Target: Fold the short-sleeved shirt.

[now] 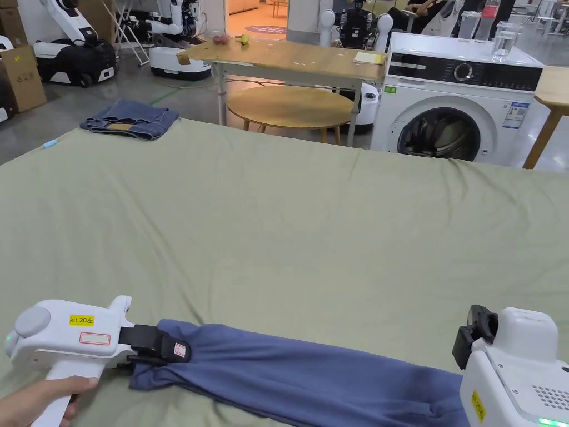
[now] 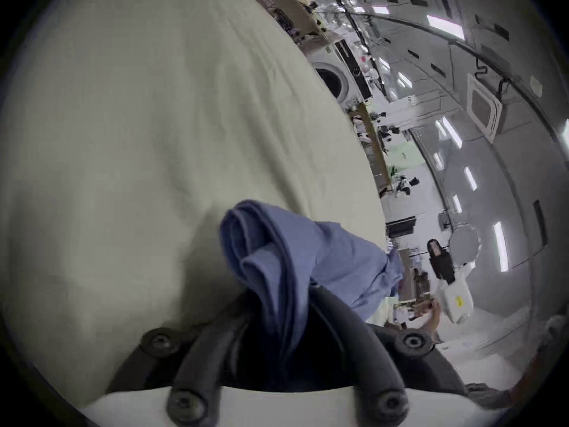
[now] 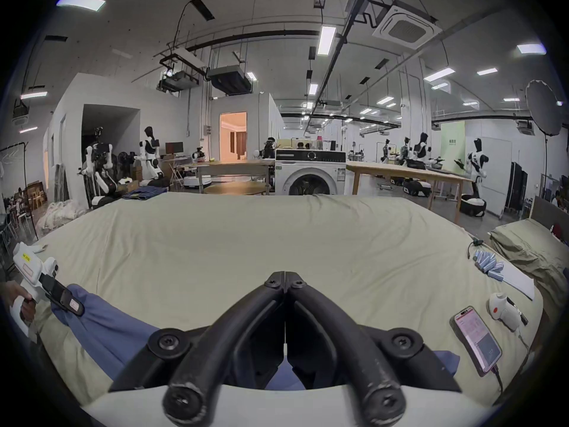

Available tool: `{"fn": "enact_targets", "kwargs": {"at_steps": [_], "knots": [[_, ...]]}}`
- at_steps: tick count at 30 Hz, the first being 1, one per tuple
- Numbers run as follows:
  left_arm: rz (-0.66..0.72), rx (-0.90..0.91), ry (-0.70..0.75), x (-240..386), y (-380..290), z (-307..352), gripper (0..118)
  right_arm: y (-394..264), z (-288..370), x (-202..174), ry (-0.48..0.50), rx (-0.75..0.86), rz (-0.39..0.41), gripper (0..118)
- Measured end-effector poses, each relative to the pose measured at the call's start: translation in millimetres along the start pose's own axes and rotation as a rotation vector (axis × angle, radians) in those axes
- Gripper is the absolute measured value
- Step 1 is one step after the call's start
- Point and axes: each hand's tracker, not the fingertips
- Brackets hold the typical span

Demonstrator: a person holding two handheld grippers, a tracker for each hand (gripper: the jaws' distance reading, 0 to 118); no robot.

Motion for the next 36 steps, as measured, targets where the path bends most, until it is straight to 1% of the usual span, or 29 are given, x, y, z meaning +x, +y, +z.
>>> {"fn": "enact_targets", "kwargs": {"at_steps": [1,3,8,10,13,17,20,21,24,28,30,32,36], "knots": [[-0.027,0.015,0.025,11.1,-3.1,3.2,4,0.0,-0.2,0.8,0.0,-0.002,0.004,0],[-0.033,0.026,0.04,21.7,-2.3,9.1,3,0.2,-0.7,2.4,-0.003,-0.005,0.011,0],[-0.065,0.085,0.035,38.6,6.7,31.7,3,0.5,-1.2,7.6,-0.009,-0.008,0.012,0],[-0.096,0.105,0.057,30.6,16.3,45.4,3,1.0,-1.8,9.2,-0.009,-0.008,0.009,0],[-0.087,0.12,0.076,40.0,22.2,62.8,3,2.7,-1.2,10.0,-0.007,-0.007,0.01,0],[-0.116,0.102,0.206,54.9,24.7,76.5,3,3.1,-1.8,9.5,0.001,-0.006,0.014,0],[-0.132,0.094,0.221,68.3,24.6,77.0,3,2.4,-3.0,8.2,0.006,-0.009,0.013,0],[-0.131,0.096,0.226,85.7,15.3,73.9,3,2.1,-3.2,7.9,0.009,-0.011,0.011,0],[-0.14,0.085,0.218,110.9,10.7,67.3,3,1.1,-3.2,6.9,0.015,-0.014,0.004,0],[-0.153,0.038,0.119,152.4,0.6,49.7,3,0.4,-1.7,6.4,0.021,-0.015,0.008,0],[-0.166,0.006,0.078,158.3,6.2,37.2,3,0.3,-0.9,6.7,0.021,-0.016,0.009,0],[-0.166,-0.018,0.052,173.7,3.1,16.9,3,-0.2,0.0,7.8,0.018,-0.018,0.007,0],[-0.167,-0.064,0.049,191.2,0.1,-29.2,3,-2.0,1.6,10.5,0.013,-0.024,0.002,0]]}}
